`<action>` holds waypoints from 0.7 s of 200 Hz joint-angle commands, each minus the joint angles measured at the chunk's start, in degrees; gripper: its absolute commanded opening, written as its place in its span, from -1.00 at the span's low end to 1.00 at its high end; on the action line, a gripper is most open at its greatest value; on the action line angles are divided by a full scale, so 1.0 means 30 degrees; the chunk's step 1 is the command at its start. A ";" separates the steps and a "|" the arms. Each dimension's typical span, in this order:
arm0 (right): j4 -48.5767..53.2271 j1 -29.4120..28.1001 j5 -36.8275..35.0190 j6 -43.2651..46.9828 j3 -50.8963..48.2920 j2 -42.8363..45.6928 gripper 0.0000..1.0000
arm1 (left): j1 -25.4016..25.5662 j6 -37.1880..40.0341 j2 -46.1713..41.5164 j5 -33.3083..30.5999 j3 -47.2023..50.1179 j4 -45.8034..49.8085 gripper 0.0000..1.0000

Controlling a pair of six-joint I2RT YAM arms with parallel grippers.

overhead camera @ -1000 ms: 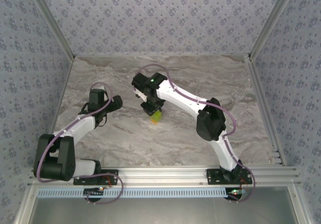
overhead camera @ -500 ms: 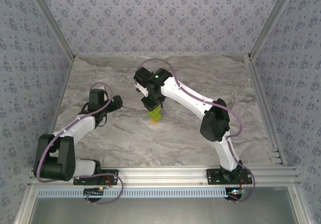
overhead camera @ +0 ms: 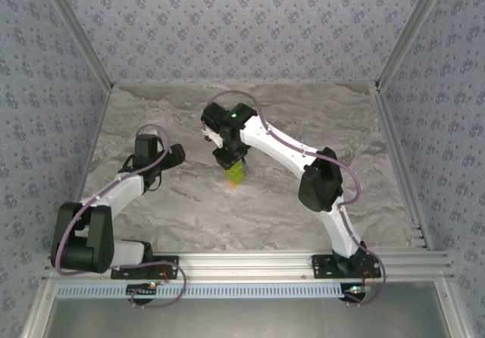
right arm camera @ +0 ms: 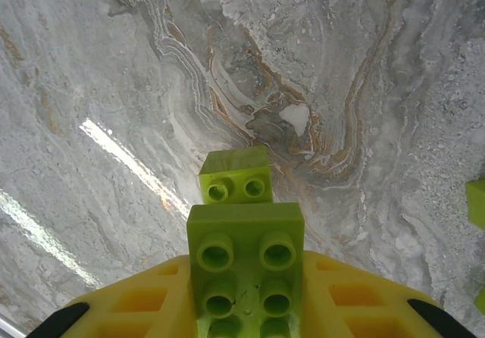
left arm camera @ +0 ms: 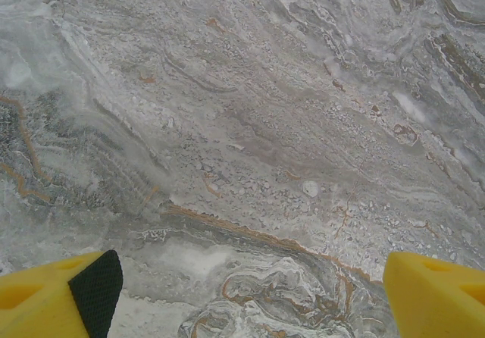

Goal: Assemble a carrot with lego

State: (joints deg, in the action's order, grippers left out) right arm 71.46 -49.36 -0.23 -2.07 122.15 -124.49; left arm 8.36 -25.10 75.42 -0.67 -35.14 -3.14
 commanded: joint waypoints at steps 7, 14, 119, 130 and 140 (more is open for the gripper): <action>0.0437 0.0155 0.0484 0.0277 0.0051 -0.0370 -0.31 | -0.0055 -0.0099 -0.0539 0.0113 -0.0154 -0.0244 0.82; 0.0431 0.0142 0.0489 0.0277 0.0014 -0.0424 -0.31 | -0.0062 -0.0096 -0.0574 0.0104 -0.0154 -0.0240 0.82; 0.0309 0.0282 0.1062 0.0894 -0.0667 -0.0727 -0.31 | -0.0060 -0.0070 -0.0473 0.0090 -0.0203 -0.0258 0.82; 0.0219 0.0286 0.1198 0.0894 -0.0689 -0.0747 -0.31 | -0.0055 -0.0070 -0.0446 0.0094 -0.0212 -0.0244 0.81; 0.0159 0.0312 0.1327 0.0920 -0.0667 -0.0751 -0.31 | -0.0060 -0.0070 -0.0457 0.0105 -0.0212 -0.0269 0.82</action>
State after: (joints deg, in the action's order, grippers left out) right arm 71.40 -48.86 2.22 -0.36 120.40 -125.56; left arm 8.36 -25.10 75.42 -0.67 -35.14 -3.14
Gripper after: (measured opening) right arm 0.347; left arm 0.907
